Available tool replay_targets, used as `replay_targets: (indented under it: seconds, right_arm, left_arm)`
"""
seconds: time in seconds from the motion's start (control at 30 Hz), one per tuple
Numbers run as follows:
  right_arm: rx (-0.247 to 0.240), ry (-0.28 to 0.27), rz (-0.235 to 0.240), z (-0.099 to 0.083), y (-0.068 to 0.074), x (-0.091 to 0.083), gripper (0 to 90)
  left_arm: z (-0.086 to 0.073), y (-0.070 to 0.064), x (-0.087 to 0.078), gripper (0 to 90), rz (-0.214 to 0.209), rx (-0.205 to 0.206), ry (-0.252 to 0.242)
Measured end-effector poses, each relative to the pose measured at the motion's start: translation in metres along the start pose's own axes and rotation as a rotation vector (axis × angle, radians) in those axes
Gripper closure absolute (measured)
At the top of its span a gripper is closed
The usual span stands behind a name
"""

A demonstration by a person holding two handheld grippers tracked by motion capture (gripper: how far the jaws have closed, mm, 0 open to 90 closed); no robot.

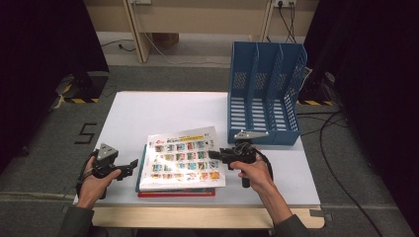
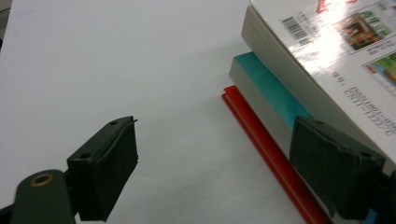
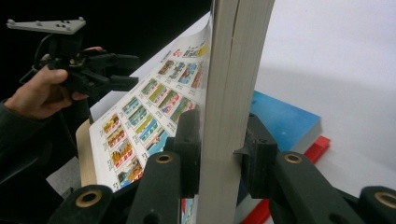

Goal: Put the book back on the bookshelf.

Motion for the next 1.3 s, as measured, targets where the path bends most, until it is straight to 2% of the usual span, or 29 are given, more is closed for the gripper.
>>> replay_targets:
  seconds: [0.07,0.1,0.13,0.27,0.37,0.4,0.47,0.5,0.53,0.6,0.63,0.77,0.87,0.9,1.0,1.1,1.13,1.2,1.23,1.27,1.3]
  right_arm:
    - [0.010,0.000,-0.008,0.000,-0.003,-0.006,72.4]
    - [0.008,0.010,-0.020,0.000,-0.005,-0.012,72.4]
    - [0.008,0.010,-0.020,0.000,-0.005,-0.012,72.4]
    - [-0.003,0.017,-0.025,0.006,-0.006,-0.024,72.3]
    - [0.008,0.047,-0.018,0.004,-0.010,-0.022,71.5]
    - [0.008,0.047,-0.018,0.004,-0.010,-0.022,71.5]
    - [0.031,0.066,-0.022,0.000,-0.014,-0.019,70.7]
    - [0.043,0.076,-0.016,-0.006,-0.018,-0.017,66.4]
    - [0.043,0.076,-0.016,-0.006,-0.018,-0.017,66.4]
    - [0.081,0.074,-0.002,-0.010,-0.023,-0.015,63.8]
    - [0.086,0.079,0.015,-0.012,-0.024,-0.015,61.8]
    - [0.108,0.096,0.017,-0.015,-0.028,-0.012,58.6]
    - [0.130,0.114,0.025,-0.020,-0.031,-0.008,58.0]
    - [0.159,0.116,0.032,-0.023,-0.033,-0.005,57.3]
    - [0.178,0.114,0.042,-0.025,-0.034,-0.004,57.4]
    - [0.215,0.118,0.070,-0.029,-0.035,0.001,55.8]
    - [0.225,0.114,0.075,-0.030,-0.035,0.003,57.8]
    - [0.208,0.111,0.072,-0.028,-0.034,0.002,61.2]
    - [0.168,0.099,0.058,-0.024,-0.028,-0.001,66.6]
    - [0.168,0.099,0.058,-0.024,-0.028,-0.001,66.6]
    - [0.141,0.096,0.045,-0.022,-0.025,-0.002,68.3]
  left_arm:
    - [0.002,-0.007,-0.002,14.7,-0.015,0.021,0.001]
    - [0.004,-0.015,-0.002,14.7,-0.022,0.049,0.007]
    - [0.004,-0.015,-0.002,14.7,-0.022,0.049,0.007]
    - [0.006,-0.031,0.000,14.8,-0.027,0.100,0.038]
    - [0.006,-0.041,0.005,14.6,-0.019,0.136,0.061]
    - [0.006,-0.044,0.006,14.6,-0.027,0.134,0.059]
    - [0.007,-0.046,0.006,15.4,-0.006,0.145,0.057]
    - [0.007,-0.046,0.007,15.0,-0.002,0.146,0.059]
    - [0.007,-0.045,0.007,15.0,-0.001,0.140,0.060]
    - [0.007,-0.046,0.007,15.4,-0.001,0.137,0.062]
    - [0.008,-0.046,0.006,16.8,0.000,0.145,0.065]
    - [0.008,-0.048,0.006,17.2,0.008,0.154,0.065]
    - [0.008,-0.048,0.006,18.4,0.003,0.150,0.064]
    - [0.008,-0.048,0.006,18.4,0.002,0.148,0.064]
    - [0.008,-0.048,0.006,19.0,0.000,0.145,0.063]
    - [0.008,-0.048,0.006,19.0,-0.002,0.144,0.064]
    - [0.008,-0.048,0.006,19.5,-0.001,0.144,0.063]
    - [0.008,-0.048,0.006,19.8,-0.003,0.144,0.063]
    - [0.008,-0.048,0.006,19.7,-0.004,0.146,0.064]
    - [0.008,-0.048,0.006,19.8,-0.004,0.146,0.064]
    - [0.007,-0.048,0.006,19.8,-0.003,0.147,0.064]
Point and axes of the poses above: each handheld gripper's, and its own axes: x roughly forward along the jaws, z roughly out of its top, y roughly to its left, the point moved 5 cm from there along x, roughly forward along the jaws, and after that the axes turned 3 degrees about y, right-handed, at the moved point
